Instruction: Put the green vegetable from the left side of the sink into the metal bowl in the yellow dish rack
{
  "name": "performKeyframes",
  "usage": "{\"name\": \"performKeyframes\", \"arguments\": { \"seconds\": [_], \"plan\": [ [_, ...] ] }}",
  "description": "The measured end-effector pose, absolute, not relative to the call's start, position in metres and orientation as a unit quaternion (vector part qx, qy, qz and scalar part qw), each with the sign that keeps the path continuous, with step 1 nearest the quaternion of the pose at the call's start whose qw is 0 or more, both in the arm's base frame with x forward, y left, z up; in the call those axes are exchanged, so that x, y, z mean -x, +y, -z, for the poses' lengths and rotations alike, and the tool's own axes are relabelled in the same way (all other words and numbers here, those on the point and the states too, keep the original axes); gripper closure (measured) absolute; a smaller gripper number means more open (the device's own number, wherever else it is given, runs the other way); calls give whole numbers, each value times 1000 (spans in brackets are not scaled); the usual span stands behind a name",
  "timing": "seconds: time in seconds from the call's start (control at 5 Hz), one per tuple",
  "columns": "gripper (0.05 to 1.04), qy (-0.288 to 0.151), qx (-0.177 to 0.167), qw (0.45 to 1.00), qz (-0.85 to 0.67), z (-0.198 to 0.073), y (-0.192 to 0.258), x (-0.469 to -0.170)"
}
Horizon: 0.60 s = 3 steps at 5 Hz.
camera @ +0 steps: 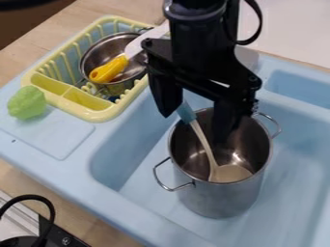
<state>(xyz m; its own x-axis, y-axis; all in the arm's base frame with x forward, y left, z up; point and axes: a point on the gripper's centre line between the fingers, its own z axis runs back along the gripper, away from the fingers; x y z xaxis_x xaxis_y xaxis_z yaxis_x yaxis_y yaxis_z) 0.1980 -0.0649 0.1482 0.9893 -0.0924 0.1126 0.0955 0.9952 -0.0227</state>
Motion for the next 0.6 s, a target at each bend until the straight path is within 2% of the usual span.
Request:
{"name": "performKeyframes", "arguments": {
  "seconds": [0.2, 0.6],
  "plan": [
    [83, -44, 10, 998, 46, -143, -63, -194],
    [83, -47, -37, 997, 40, -151, -38, -157]
  ]
}}
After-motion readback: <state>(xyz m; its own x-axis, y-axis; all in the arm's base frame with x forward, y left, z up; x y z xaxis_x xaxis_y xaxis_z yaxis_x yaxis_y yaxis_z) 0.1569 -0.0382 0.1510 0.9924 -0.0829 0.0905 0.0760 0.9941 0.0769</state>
